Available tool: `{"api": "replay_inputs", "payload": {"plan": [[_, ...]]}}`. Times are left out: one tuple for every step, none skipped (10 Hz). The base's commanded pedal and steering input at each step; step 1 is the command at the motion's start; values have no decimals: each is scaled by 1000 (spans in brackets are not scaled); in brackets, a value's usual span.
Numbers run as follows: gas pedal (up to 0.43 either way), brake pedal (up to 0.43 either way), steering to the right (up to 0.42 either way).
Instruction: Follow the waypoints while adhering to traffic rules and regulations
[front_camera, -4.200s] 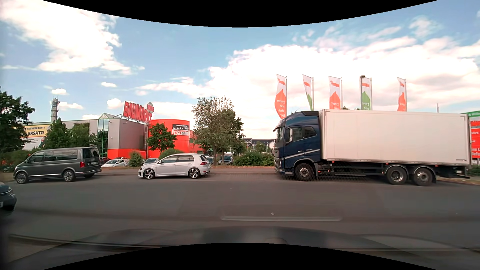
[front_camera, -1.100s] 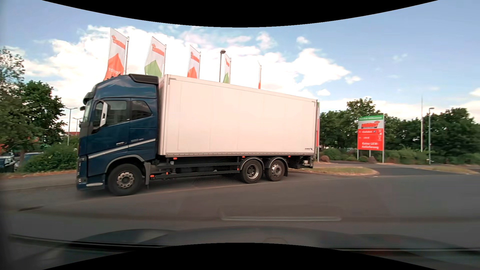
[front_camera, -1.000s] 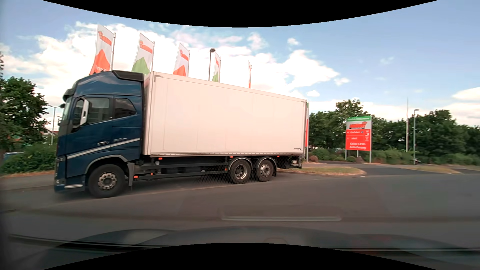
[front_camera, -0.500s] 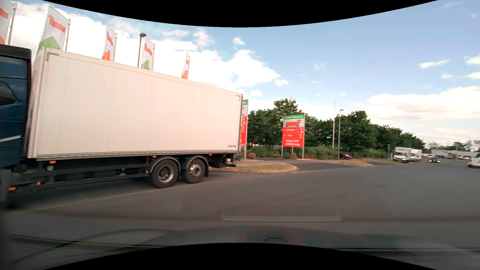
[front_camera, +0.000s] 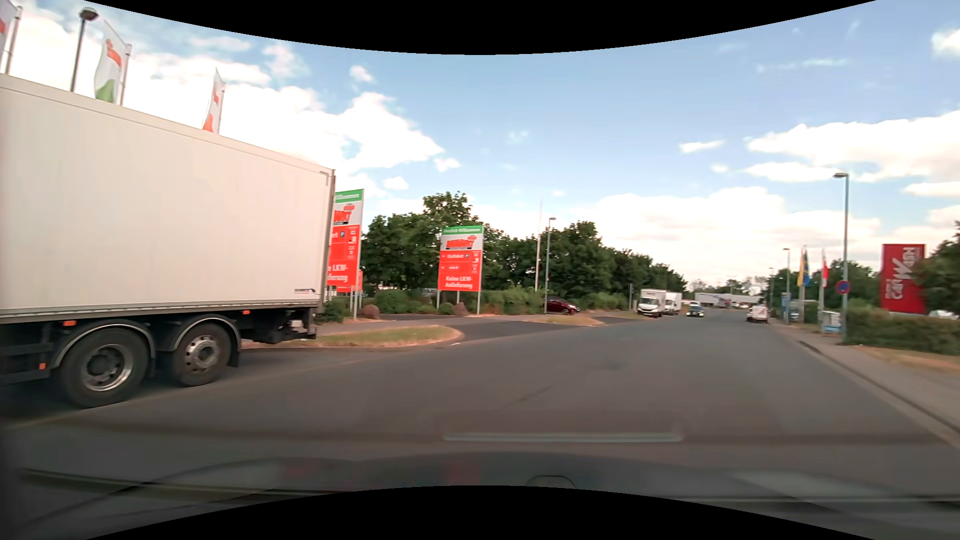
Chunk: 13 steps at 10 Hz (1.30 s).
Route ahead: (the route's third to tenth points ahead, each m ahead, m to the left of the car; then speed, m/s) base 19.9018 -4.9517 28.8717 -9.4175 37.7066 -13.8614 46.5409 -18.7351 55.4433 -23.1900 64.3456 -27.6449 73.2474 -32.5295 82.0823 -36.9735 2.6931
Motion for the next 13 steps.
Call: {"api": "replay_inputs", "payload": {"plan": [[110,0,678],[110,0,626],[118,0,555],[130,0,480],[138,0,421],[150,0,376],[150,0,331],[157,0,292],[169,0,253],[177,0,205],[177,0,164],[189,0,132],[209,0,97]]}}
